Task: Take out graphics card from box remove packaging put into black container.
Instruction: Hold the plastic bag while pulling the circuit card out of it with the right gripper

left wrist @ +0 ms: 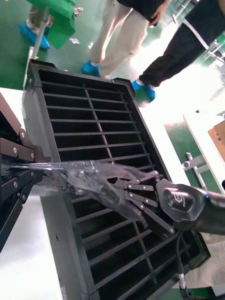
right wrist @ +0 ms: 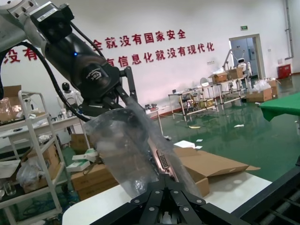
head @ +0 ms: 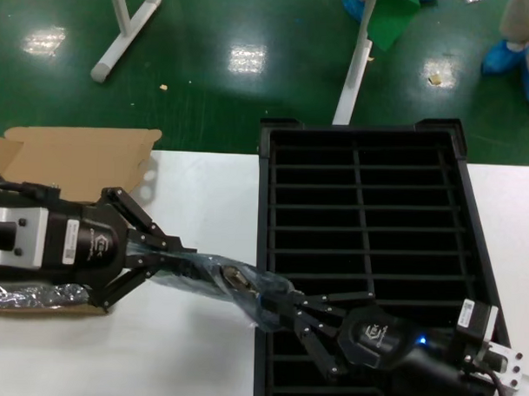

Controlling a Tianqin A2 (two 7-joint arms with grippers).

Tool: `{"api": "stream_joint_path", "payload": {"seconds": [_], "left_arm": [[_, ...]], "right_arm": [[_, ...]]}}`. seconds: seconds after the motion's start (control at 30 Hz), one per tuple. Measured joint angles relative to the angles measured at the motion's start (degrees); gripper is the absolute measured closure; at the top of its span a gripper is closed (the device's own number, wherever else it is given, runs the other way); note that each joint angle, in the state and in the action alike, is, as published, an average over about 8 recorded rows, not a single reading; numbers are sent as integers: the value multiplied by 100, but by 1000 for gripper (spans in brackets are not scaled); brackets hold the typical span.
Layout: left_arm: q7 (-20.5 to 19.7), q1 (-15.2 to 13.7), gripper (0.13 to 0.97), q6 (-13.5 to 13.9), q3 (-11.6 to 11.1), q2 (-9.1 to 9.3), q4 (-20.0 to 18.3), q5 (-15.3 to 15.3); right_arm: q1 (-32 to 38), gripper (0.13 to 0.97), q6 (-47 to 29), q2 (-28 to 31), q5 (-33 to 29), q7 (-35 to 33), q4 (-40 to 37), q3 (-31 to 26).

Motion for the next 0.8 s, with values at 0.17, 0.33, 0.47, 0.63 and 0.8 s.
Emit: {"api": "stream_joint_path", "payload": {"seconds": [0.17, 0.33, 0.47, 0.63, 0.8], "left_arm": [[329, 45, 955, 1, -95, 14, 69, -230], [711, 83, 955, 49, -168, 62, 164, -497], [970, 138, 955, 105, -213, 49, 222, -652], [1274, 205, 955, 162, -259, 18, 302, -778], [1540, 263, 955, 180, -299, 32, 379, -884]], "right_arm": [[34, 947, -21, -8, 1, 35, -33, -25], [54, 947, -29, -37, -8, 61, -69, -60], [76, 947, -37, -52, -19, 62, -109, -77], [102, 947, -51, -53, -30, 69, -146, -89], [114, 947, -58, -44, -41, 92, -160, -102]]}}
